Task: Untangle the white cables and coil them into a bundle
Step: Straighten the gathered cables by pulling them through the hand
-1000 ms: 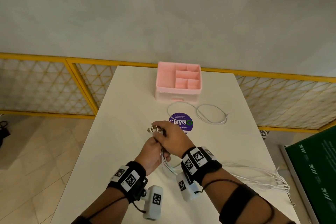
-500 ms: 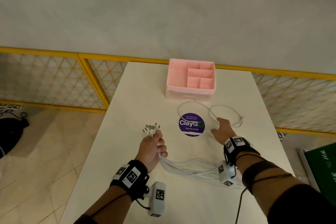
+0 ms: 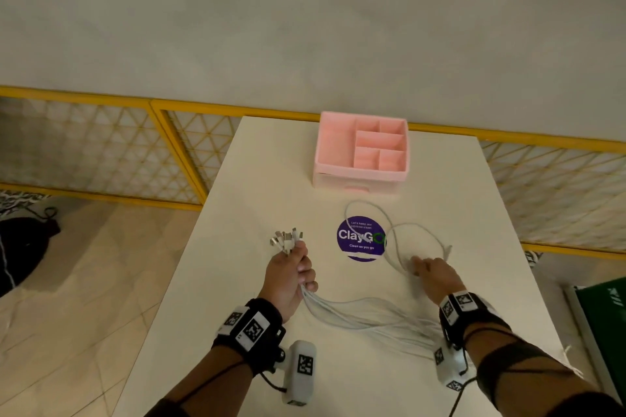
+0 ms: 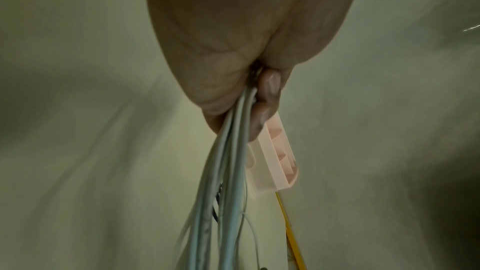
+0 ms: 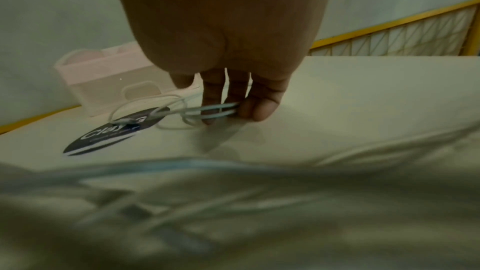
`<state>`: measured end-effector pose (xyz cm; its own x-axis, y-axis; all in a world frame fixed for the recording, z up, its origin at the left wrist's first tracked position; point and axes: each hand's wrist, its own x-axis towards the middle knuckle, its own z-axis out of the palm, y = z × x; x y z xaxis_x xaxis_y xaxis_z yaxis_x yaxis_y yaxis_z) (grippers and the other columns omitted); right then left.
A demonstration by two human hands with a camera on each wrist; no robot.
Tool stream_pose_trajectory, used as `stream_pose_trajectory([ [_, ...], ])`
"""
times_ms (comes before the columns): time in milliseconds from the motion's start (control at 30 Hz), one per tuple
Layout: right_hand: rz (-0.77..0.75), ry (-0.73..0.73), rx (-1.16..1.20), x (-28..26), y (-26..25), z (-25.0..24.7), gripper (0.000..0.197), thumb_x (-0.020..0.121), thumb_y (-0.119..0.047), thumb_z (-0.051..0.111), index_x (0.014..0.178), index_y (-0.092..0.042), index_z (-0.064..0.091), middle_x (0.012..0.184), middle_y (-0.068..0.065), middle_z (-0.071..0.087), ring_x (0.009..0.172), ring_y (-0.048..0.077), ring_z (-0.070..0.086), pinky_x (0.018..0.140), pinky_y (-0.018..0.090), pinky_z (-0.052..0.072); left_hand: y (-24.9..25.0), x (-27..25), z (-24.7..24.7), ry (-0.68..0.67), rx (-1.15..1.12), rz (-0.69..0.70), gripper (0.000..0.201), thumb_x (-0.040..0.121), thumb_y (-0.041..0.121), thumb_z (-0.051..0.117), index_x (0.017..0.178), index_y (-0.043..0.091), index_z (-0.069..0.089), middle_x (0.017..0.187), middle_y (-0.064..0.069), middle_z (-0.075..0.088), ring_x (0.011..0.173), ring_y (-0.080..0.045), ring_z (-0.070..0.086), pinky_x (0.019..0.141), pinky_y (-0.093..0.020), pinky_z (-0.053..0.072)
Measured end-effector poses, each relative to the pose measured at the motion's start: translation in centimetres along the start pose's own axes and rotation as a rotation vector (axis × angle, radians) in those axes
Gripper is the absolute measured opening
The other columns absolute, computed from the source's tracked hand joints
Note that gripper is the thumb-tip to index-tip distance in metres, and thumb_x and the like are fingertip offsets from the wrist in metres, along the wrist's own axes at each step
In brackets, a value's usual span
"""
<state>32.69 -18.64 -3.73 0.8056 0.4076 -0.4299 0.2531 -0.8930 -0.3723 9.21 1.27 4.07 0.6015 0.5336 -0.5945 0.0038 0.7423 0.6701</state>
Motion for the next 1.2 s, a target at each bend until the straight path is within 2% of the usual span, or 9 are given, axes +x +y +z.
stream_pose_trajectory([
  [67, 0.009, 0.105, 0.088, -0.8, 0.6, -0.4, 0.025, 0.100, -0.027, 0.051, 0.086, -0.009, 0.064, 0.104, 0.021, 0.069, 0.101, 0.037, 0.063, 0.084, 0.034, 0.048, 0.1, 0.1, 0.4, -0.015, 0.005, 0.001, 0.030, 0.105, 0.027, 0.047, 0.077, 0.017, 0.048, 0.053, 0.005, 0.034, 0.040, -0.008, 0.030, 0.045, -0.023, 0.030],
  [133, 0.032, 0.264, 0.175, -1.5, 0.8, -1.2, 0.008, 0.092, -0.005, 0.056, 0.095, -0.009, 0.062, 0.110, 0.022, 0.065, 0.099, 0.037, 0.062, 0.083, 0.033, 0.047, 0.3, 0.1, 0.8, -0.026, 0.002, 0.004, 0.030, 0.105, 0.026, 0.047, 0.077, 0.017, 0.048, 0.053, 0.005, 0.035, 0.040, -0.008, 0.030, 0.045, -0.023, 0.030],
  [267, -0.051, 0.581, 0.472, -2.9, -0.8, -3.4, 0.041, 0.083, 0.010, 0.059, 0.119, -0.008, 0.052, 0.122, 0.015, 0.044, 0.082, 0.031, 0.057, 0.076, 0.033, 0.045, 0.5, 0.1, 1.3, -0.041, -0.028, 0.016, 0.029, 0.105, 0.026, 0.047, 0.077, 0.016, 0.049, 0.052, 0.005, 0.035, 0.039, -0.007, 0.030, 0.042, -0.022, 0.031],
  [367, -0.051, 0.684, 0.825, -3.6, -3.6, -6.1, 0.043, 0.087, 0.001, 0.063, 0.127, -0.012, 0.052, 0.106, 0.008, 0.059, 0.073, 0.021, 0.059, 0.072, 0.034, 0.052, 0.4, -0.1, 1.6, -0.055, -0.029, 0.031, 0.029, 0.105, 0.026, 0.049, 0.077, 0.016, 0.048, 0.052, 0.005, 0.034, 0.039, -0.008, 0.030, 0.042, -0.022, 0.031],
  [500, -0.213, 0.538, 1.085, -5.9, -8.5, -8.6, 0.016, 0.088, 0.001, 0.063, 0.103, -0.004, 0.069, 0.071, 0.007, 0.067, 0.057, 0.016, 0.059, 0.062, 0.031, 0.054, 0.2, -0.6, 2.1, -0.104, -0.025, 0.044, 0.029, 0.104, 0.027, 0.049, 0.077, 0.016, 0.048, 0.054, 0.004, 0.036, 0.041, -0.009, 0.031, 0.043, -0.024, 0.032],
  [733, -0.489, 0.088, 0.800, -12.0, -13.3, -2.2, 0.005, 0.090, -0.012, 0.070, 0.089, -0.017, 0.069, 0.063, -0.010, 0.059, 0.055, 0.004, 0.052, 0.057, 0.026, 0.045, 0.1, -1.9, 2.9, -0.187, 0.006, 0.105, 0.020, 0.104, 0.024, 0.049, 0.090, 0.011, 0.056, 0.071, -0.008, 0.060, 0.056, -0.018, 0.054, 0.048, -0.028, 0.041],
  [867, -0.465, 0.077, 0.811, -14.2, -13.8, 1.5, 0.003, 0.091, -0.017, 0.068, 0.090, -0.019, 0.065, 0.060, -0.005, 0.061, 0.055, 0.008, 0.055, 0.056, 0.027, 0.045, -0.1, -2.0, 2.4, -0.155, 0.049, 0.126, 0.022, 0.102, 0.026, 0.053, 0.098, 0.005, 0.060, 0.073, -0.007, 0.058, 0.061, -0.018, 0.054, 0.053, -0.030, 0.043],
  [967, -0.500, 0.097, 0.774, -15.1, -14.2, 2.6, 0.005, 0.090, -0.015, 0.067, 0.088, -0.019, 0.064, 0.058, -0.001, 0.059, 0.054, 0.014, 0.054, 0.057, 0.031, 0.047, -0.6, -2.1, 1.7, -0.134, 0.084, 0.104, 0.030, 0.101, 0.030, 0.055, 0.101, 0.002, 0.065, 0.084, -0.015, 0.063, 0.079, -0.029, 0.061, 0.071, -0.040, 0.051],
  [1200, -0.555, 0.004, 0.621, -14.4, -12.4, 2.6, 0.004, 0.095, -0.021, 0.063, 0.091, -0.022, 0.064, 0.062, 0.005, 0.059, 0.056, 0.018, 0.051, 0.058, 0.034, 0.046, -0.3, -2.5, 1.3, -0.127, -0.096, 0.142, 0.024, 0.104, 0.023, 0.049, 0.085, 0.010, 0.057, 0.074, -0.003, 0.054, 0.067, -0.018, 0.057, 0.062, -0.032, 0.043],
])
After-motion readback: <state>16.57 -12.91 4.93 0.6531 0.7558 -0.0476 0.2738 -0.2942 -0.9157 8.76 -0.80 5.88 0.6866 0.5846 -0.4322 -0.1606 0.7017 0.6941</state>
